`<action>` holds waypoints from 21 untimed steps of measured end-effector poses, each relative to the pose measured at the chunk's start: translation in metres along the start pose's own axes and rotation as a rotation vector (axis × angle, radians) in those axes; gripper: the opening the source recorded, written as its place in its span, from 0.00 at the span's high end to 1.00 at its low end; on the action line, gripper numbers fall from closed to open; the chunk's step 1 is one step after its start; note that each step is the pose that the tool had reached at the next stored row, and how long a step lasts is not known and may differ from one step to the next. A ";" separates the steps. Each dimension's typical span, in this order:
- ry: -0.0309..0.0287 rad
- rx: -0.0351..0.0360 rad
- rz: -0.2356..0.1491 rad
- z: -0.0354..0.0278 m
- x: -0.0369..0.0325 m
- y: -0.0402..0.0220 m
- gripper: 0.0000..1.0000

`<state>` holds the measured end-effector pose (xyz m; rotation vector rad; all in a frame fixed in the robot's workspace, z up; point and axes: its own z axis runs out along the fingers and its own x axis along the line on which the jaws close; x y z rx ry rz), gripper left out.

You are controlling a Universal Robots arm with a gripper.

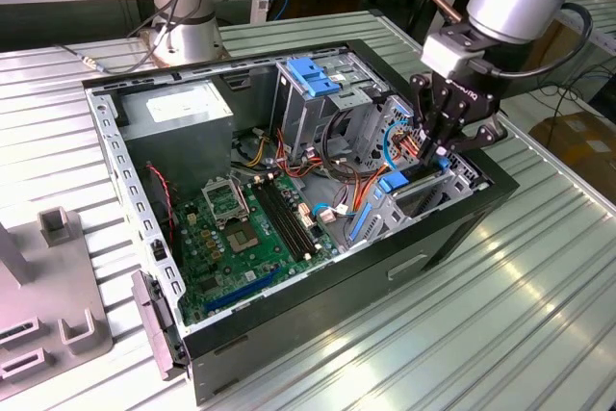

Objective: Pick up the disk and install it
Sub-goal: 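Insert the first disk wire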

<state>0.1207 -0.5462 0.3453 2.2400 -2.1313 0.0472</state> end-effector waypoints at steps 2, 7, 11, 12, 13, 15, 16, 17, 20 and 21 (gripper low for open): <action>0.0002 0.0000 0.000 0.0008 0.0000 0.0000 0.83; -0.0001 -0.0002 0.000 0.0022 0.0000 0.0000 0.83; -0.0003 -0.0009 0.000 0.0037 -0.0001 0.0000 0.83; 0.0000 -0.0011 0.000 0.0038 0.0000 0.0000 0.83; 0.0000 -0.0013 0.000 0.0038 0.0000 0.0000 0.83; 0.0000 -0.0014 0.000 0.0038 0.0000 0.0000 0.83; 0.0000 -0.0014 0.000 0.0038 0.0000 0.0000 0.83; 0.0000 -0.0013 0.000 0.0038 0.0000 0.0000 0.83; -0.0004 -0.0014 0.000 0.0037 0.0000 0.0000 0.82; -0.0003 -0.0014 0.000 0.0029 0.0001 0.0000 0.82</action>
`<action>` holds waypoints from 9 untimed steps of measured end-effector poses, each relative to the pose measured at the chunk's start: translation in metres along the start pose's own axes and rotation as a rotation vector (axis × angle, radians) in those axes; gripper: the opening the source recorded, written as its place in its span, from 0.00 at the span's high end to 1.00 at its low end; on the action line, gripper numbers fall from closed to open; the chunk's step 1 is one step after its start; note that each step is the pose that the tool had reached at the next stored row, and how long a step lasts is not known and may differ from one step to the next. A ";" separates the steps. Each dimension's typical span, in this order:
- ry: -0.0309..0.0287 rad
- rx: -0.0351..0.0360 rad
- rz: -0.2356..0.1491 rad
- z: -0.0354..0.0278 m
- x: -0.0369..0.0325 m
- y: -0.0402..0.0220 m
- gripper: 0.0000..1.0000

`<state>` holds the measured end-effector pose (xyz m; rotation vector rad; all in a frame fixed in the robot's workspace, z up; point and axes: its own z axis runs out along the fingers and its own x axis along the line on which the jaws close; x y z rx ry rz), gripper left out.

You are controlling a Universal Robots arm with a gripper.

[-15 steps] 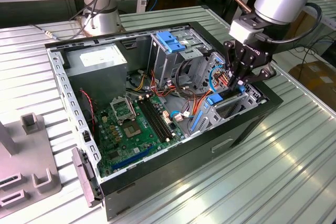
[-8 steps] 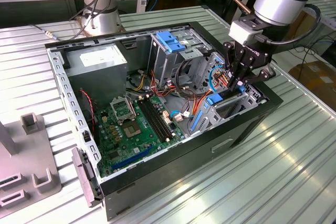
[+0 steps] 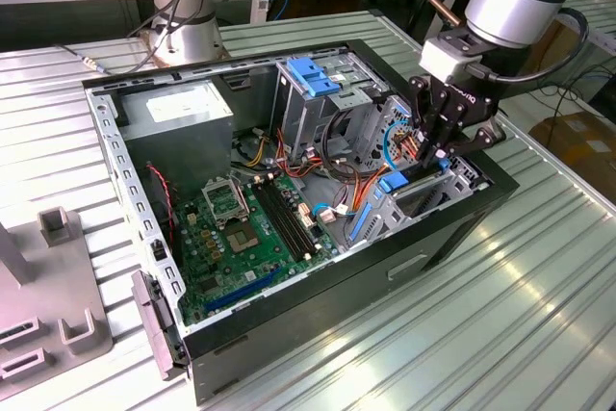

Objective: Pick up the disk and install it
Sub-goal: 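Insert the first disk wire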

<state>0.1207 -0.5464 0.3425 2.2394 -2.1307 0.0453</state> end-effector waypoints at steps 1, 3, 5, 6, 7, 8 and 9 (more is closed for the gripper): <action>0.0003 0.0000 0.000 -0.0013 0.0000 0.0000 0.76; 0.0002 0.0000 0.000 -0.0040 0.0002 0.0001 0.76; 0.0003 0.0000 0.000 -0.0072 0.0003 0.0001 0.76; 0.0003 0.0000 0.000 -0.0086 0.0004 0.0001 0.76; 0.0000 0.0001 0.000 -0.0090 0.0005 0.0001 0.76; -0.0001 0.0000 0.000 -0.0090 0.0005 0.0002 0.76; 0.0000 0.0000 0.000 -0.0091 0.0004 0.0001 0.76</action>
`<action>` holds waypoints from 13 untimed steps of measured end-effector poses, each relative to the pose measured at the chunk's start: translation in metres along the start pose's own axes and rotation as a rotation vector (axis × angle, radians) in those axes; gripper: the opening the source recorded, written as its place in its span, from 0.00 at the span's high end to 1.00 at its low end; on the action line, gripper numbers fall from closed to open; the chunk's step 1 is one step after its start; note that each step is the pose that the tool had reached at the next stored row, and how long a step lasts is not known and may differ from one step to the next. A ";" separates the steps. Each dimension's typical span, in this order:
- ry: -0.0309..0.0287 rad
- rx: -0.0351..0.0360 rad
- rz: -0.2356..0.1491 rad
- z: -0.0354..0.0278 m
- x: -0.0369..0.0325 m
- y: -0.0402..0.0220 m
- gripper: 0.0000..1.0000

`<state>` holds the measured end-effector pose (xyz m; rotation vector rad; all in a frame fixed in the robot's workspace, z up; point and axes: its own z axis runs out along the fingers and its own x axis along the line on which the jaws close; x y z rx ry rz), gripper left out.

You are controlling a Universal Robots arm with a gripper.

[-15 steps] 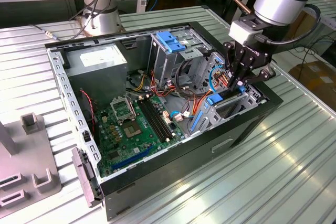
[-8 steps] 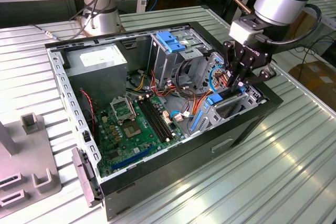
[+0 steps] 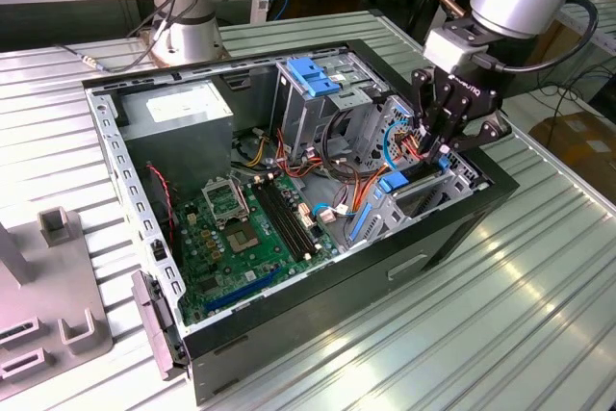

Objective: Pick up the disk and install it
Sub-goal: 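Insert the first disk wire, then insert the second disk wire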

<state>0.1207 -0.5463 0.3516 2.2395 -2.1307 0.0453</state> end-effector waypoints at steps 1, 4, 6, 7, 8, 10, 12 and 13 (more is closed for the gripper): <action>0.0003 0.0000 0.000 -0.0002 0.0000 0.0000 0.84; 0.0002 0.0000 0.000 -0.0002 0.0000 0.0000 0.89; 0.0002 0.0000 0.000 -0.0002 0.0000 0.0000 0.89; 0.0003 0.0000 0.000 -0.0003 0.0000 0.0000 0.89; 0.0003 0.0000 0.000 -0.0003 0.0000 0.0000 0.89; 0.0003 0.0000 0.000 -0.0006 0.0000 0.0000 0.89; 0.0002 0.0000 0.000 -0.0006 0.0000 0.0000 0.89; 0.0003 0.0000 0.000 -0.0006 0.0001 0.0000 0.89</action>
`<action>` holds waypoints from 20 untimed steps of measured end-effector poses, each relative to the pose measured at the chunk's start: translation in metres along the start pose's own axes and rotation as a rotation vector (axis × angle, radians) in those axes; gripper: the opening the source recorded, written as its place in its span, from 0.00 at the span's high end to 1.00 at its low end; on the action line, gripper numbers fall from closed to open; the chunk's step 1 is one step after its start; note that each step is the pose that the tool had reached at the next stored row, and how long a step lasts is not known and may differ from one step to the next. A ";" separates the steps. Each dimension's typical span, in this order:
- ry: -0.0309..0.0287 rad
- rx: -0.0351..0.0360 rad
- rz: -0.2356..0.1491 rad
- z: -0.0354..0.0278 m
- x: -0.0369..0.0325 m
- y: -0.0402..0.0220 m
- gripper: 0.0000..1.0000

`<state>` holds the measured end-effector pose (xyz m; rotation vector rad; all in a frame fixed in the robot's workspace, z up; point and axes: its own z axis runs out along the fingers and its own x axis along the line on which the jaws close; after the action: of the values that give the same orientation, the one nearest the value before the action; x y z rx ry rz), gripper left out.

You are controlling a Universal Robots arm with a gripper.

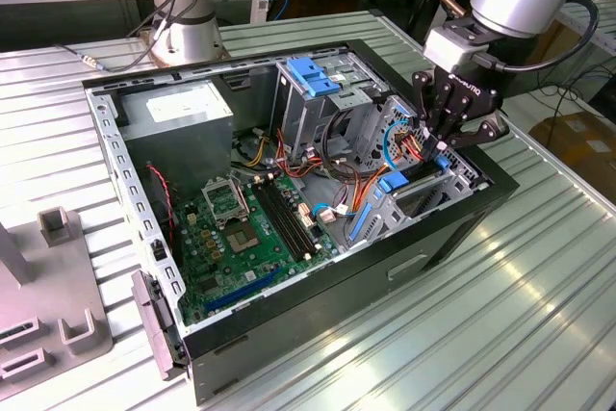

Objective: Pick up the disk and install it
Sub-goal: 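Insert the second disk wire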

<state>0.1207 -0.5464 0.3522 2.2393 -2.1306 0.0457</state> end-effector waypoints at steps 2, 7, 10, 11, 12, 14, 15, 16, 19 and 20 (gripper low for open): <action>0.0000 0.0000 0.000 0.0000 0.0000 0.0000 0.89; 0.0000 0.0000 0.000 -0.0003 0.0000 0.0000 0.89; 0.0000 0.0000 0.000 -0.0031 0.0002 0.0001 0.89; 0.0001 0.0000 0.000 -0.0047 0.0003 0.0001 0.89; 0.0000 0.0000 0.000 -0.0069 0.0004 0.0001 0.89; -0.0001 0.0000 0.000 -0.0111 0.0006 0.0002 0.89; -0.0002 0.0000 0.000 -0.0132 0.0007 0.0002 0.89; -0.0002 0.0000 0.000 -0.0164 0.0009 0.0003 0.89; -0.0001 -0.0001 0.000 -0.0236 0.0013 0.0002 0.89; -0.0001 -0.0001 0.000 -0.0274 0.0016 0.0002 0.89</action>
<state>0.1209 -0.5464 0.3797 2.2393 -2.1307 0.0455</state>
